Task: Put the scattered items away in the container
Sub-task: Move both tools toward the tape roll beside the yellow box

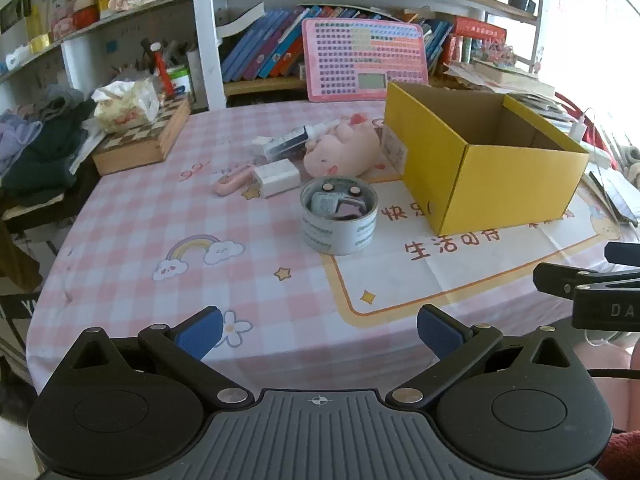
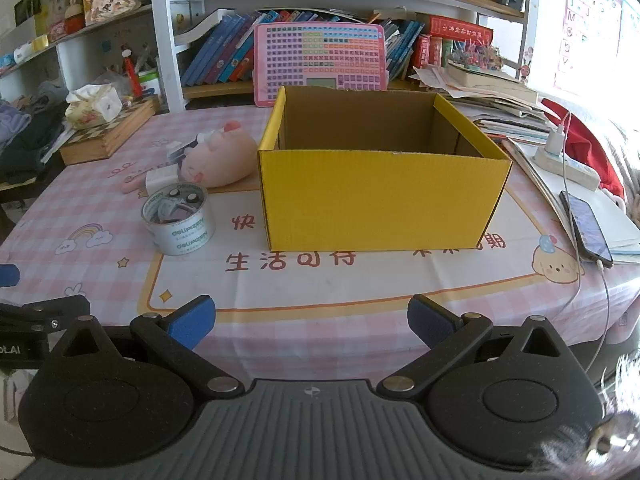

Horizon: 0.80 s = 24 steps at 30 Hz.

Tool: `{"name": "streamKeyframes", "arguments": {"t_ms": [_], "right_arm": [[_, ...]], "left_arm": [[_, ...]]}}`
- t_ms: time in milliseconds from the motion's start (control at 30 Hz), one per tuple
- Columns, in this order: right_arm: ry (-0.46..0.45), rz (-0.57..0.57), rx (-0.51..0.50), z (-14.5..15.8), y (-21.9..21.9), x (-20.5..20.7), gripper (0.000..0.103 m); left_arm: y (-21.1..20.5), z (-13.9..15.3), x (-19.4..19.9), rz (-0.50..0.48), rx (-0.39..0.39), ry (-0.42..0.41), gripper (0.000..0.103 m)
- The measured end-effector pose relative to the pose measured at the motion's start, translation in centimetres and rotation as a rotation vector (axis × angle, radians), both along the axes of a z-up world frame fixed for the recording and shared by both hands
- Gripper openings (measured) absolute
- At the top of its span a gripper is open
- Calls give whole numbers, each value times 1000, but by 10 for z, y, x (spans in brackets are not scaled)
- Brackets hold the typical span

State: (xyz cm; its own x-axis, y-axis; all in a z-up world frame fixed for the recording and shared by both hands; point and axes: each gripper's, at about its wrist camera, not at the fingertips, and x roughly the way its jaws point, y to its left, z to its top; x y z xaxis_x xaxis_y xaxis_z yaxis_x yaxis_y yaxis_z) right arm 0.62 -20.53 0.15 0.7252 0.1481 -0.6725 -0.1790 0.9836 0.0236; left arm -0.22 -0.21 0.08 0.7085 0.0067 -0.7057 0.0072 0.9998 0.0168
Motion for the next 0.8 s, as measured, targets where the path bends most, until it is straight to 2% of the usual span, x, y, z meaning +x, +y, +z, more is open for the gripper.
{"name": "streamKeyframes", "arguments": {"t_ms": [233, 667, 800], "right_arm": [[-5, -1, 2, 1, -1, -1, 103], [-7, 11, 2, 2, 3, -2, 103], [-14, 16, 0, 3, 5, -2, 103]], "left_arm": [[-1, 2, -1, -16, -17, -2, 103], [-2, 3, 0, -29, 8, -4, 103], [1, 3, 0, -35, -15, -13, 103]]}}
